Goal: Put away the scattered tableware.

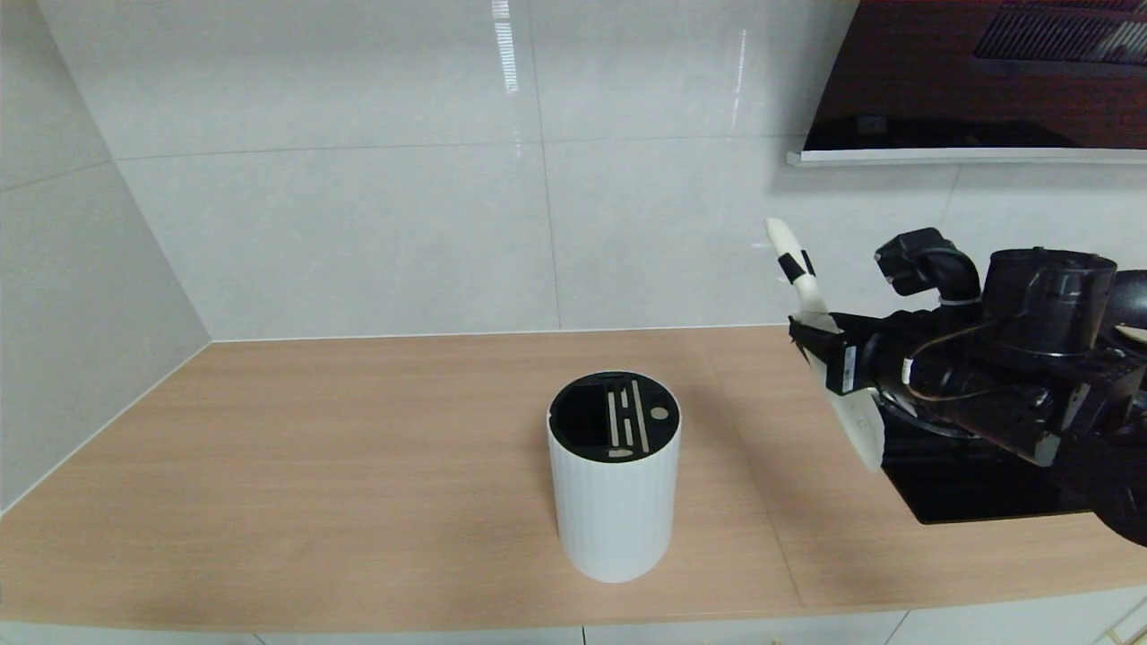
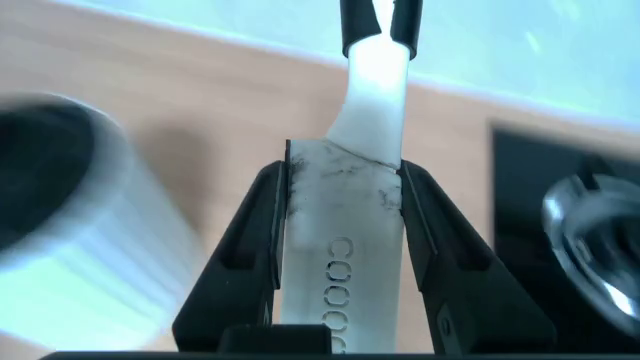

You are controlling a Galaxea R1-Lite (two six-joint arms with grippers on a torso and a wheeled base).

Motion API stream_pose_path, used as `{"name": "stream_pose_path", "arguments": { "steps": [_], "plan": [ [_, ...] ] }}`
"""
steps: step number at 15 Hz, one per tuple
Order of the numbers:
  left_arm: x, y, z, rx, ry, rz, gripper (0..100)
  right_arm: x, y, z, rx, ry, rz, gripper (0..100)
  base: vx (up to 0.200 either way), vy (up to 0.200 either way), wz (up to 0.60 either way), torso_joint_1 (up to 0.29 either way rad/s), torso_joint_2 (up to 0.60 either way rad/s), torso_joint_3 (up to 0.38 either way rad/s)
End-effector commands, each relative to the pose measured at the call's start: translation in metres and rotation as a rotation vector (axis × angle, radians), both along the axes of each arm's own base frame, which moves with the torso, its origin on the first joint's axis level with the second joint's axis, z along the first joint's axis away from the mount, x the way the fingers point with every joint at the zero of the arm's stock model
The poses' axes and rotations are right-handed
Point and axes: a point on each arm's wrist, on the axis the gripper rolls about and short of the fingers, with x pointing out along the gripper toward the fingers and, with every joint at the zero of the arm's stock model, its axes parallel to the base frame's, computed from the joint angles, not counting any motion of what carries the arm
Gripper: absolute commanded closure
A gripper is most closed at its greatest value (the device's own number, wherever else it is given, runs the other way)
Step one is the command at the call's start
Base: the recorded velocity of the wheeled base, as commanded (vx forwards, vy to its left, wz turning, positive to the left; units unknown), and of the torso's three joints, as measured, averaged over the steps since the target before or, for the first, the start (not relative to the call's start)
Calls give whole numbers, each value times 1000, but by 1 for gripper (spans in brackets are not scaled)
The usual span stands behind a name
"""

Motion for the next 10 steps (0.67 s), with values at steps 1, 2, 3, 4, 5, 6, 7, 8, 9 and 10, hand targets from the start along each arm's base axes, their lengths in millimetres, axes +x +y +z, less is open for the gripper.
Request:
{"name": "stream_pose_path", "arguments": {
  "steps": [1,2,3,4,5,6,7,8,9,10],
  "plan": [
    [72,-8,55,-11,214,-243,0,-9,17,25,27,-61,63,100,0,0,0,0,0,0],
    [103,-11,54,-20,291,-303,0,-11,27,23,19,-40,92,100,0,0,0,0,0,0],
    [121,-16,51,-19,329,-355,0,-11,33,19,14,-29,109,100,0,0,0,0,0,0],
    [129,-20,49,-18,344,-378,0,-12,37,18,13,-27,120,100,0,0,0,0,0,0],
    [152,-30,47,-28,362,-435,0,-15,49,21,17,-36,143,100,0,0,0,0,0,0],
    [170,-43,47,-71,375,-491,0,-19,62,22,6,-26,134,100,0,0,0,0,0,0],
    [182,-57,45,-114,392,-548,0,-22,66,17,-25,13,97,100,0,0,0,0,0,0],
    [194,-69,42,-165,409,-582,0,-26,70,15,-44,34,89,100,0,0,0,0,0,0],
    [204,-76,42,-202,407,-601,0,-29,73,16,-41,31,99,100,0,0,0,0,0,0],
    [209,-79,42,-217,403,-607,0,-31,76,16,-39,32,107,100,0,0,0,0,0,0]
  ]
}}
